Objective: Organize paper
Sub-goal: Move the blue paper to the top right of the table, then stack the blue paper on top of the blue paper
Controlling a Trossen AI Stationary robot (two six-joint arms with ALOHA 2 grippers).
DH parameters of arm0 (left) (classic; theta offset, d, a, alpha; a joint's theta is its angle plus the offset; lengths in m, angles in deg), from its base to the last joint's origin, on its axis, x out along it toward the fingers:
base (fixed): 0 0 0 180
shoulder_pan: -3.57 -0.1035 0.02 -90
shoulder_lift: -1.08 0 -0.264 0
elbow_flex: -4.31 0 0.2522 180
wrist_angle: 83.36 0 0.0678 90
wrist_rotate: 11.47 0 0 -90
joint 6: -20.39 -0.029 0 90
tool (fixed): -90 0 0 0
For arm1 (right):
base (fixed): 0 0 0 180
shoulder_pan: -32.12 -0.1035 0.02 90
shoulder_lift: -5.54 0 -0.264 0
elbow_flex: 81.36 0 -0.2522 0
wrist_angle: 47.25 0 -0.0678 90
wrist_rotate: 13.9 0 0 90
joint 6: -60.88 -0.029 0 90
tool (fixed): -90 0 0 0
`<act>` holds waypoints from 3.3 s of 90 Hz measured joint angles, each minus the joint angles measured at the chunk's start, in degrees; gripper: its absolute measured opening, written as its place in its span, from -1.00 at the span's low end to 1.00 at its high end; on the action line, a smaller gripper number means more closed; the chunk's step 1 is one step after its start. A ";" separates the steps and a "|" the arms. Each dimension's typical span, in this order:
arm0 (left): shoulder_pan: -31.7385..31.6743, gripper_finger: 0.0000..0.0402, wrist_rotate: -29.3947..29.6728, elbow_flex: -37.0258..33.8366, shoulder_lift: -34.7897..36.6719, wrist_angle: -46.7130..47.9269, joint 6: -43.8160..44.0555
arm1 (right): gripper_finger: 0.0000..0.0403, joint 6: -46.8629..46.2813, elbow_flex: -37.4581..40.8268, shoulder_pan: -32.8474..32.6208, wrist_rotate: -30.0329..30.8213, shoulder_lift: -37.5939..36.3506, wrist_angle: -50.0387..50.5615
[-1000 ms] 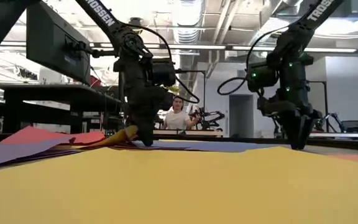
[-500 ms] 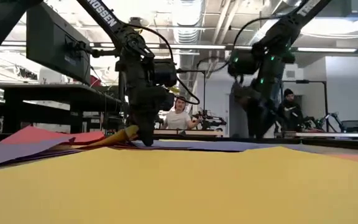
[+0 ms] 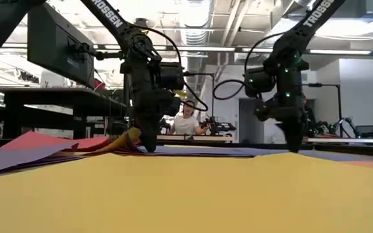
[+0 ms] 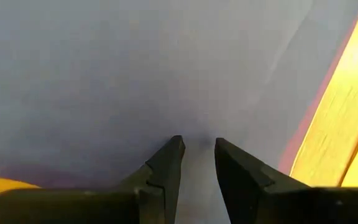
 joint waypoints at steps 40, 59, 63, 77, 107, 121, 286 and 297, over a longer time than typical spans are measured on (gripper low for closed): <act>0.00 -0.59 -0.01 0.07 0.04 0.87 0.23 | -0.37 10.19 0.10 8.92 2.72 0.06 5.85; 0.01 -0.59 0.03 0.07 0.04 0.85 0.37 | -0.37 13.06 0.16 9.29 6.58 0.13 5.90; 0.01 -0.59 0.05 0.07 0.04 0.89 0.37 | -0.37 12.43 0.16 9.57 6.57 0.13 6.00; 0.01 -0.59 0.09 0.07 0.05 0.98 0.29 | -0.37 10.06 0.16 9.89 6.74 0.13 6.31; 0.04 -0.59 1.13 3.14 1.43 4.18 -0.56 | -0.37 7.09 -3.67 7.52 6.55 -3.18 9.33; 0.01 -0.59 0.86 6.79 3.86 3.81 -0.53 | -0.37 4.22 -6.88 6.45 6.44 -8.25 9.27; 10.63 -0.16 17.44 13.27 -3.79 16.05 -14.29 | -0.37 -10.52 -8.30 -14.79 3.01 -29.46 0.83; 10.28 -0.16 19.06 12.62 -3.87 13.58 -15.95 | -0.37 -10.52 -8.30 -14.79 3.03 -29.46 0.82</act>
